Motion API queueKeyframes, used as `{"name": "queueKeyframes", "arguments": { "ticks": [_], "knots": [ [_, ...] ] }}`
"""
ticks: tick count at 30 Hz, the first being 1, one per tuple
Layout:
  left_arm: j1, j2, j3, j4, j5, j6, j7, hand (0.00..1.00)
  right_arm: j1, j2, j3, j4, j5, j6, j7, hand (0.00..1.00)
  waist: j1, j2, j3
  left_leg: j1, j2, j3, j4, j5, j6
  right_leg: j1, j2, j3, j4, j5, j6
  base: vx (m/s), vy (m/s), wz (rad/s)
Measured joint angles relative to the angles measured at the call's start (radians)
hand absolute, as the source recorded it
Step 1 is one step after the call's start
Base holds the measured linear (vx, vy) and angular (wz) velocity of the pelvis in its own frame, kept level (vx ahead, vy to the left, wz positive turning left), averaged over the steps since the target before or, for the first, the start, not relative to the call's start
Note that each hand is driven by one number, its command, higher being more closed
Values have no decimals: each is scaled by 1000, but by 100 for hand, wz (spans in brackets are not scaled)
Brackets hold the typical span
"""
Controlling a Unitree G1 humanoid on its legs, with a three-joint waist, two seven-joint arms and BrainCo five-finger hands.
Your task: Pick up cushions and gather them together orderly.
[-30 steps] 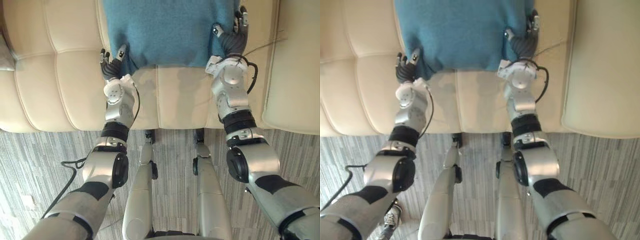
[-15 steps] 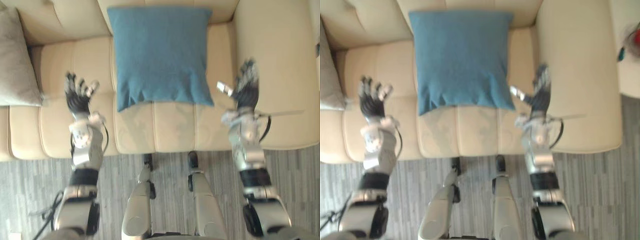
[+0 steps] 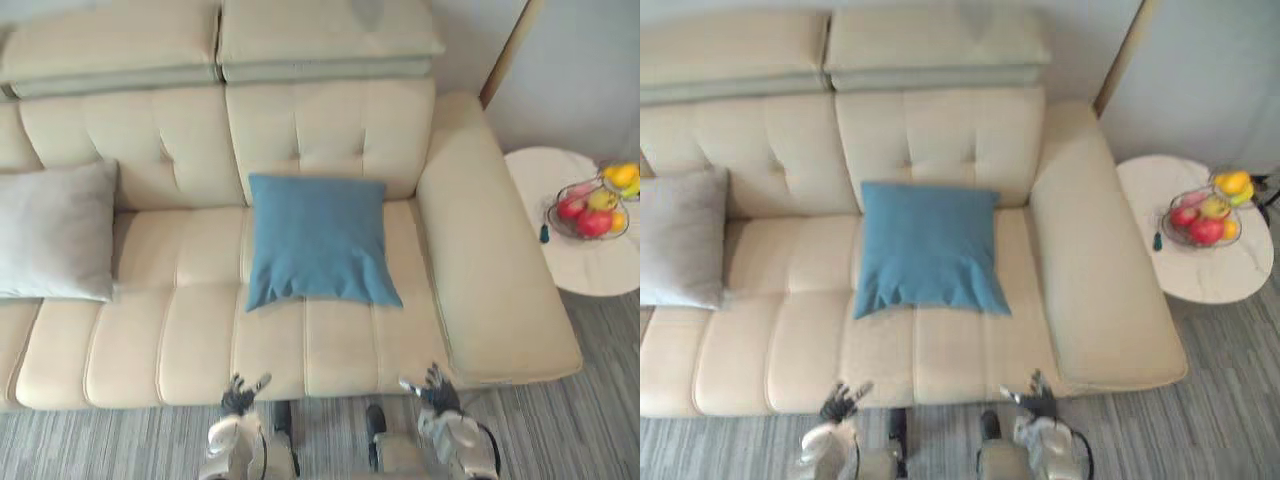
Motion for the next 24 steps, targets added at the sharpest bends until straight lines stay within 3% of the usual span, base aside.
{"name": "queueKeyframes", "arguments": {
  "ticks": [7,12,15,17,18,19,20,22,23,24],
  "knots": [
    [7,-6,55,40,95,35,-21,0,3,0,-61,42,-2,21,4,0,1,2,-29,75,3,71,0,-31,-1,72,6,65,-73,40,7,46,4,-32],
    [-1,-5,54,40,117,38,-23,0,-8,6,-76,47,-31,29,9,0,9,-16,-32,99,3,141,6,-46,1,74,10,110,-103,88,16,8,18,-41],
    [-14,-3,45,39,125,39,-21,0,-25,18,-51,46,-38,33,5,0,18,-26,-14,98,14,192,86,-97,7,60,16,97,-53,105,29,-60,13,-59],
    [-28,-10,45,36,125,39,-16,0,-32,30,-27,43,-46,33,-2,0,24,-21,-9,64,52,207,157,-137,29,43,25,46,-36,148,28,-125,-17,-26],
    [-35,-18,48,32,126,39,-17,0,-30,42,-15,40,-48,35,-3,0,21,-13,0,46,68,209,177,-137,33,8,19,-10,99,71,-13,-158,-72,19],
    [-33,-19,44,17,131,40,-16,0,-17,52,-11,40,-65,41,-3,0,21,-22,-3,44,68,190,183,-129,32,-23,-4,-73,333,-30,-11,-128,-61,36],
    [-29,-19,43,13,135,40,-16,0,-12,54,-11,41,-72,44,-3,0,22,-24,-5,44,69,177,185,-124,31,-17,-13,-85,405,-56,-1,-87,-101,50],
    [-12,-11,50,-5,145,40,-15,0,-16,56,0,41,-75,43,-3,0,32,-44,-19,10,70,145,221,-93,12,20,-82,-92,559,-82,24,-68,-214,40],
    [-9,-9,54,-8,144,40,-14,0,-16,57,4,42,-75,43,-3,0,33,-48,-21,-8,72,140,235,-91,10,27,-94,-89,556,-86,31,-120,-319,25],
    [-22,-8,61,-9,145,42,-11,0,-34,55,3,43,-75,44,-3,0,36,-48,-23,-50,88,125,264,-73,11,27,-64,-100,496,-97,48,-132,-223,4]
  ]
}}
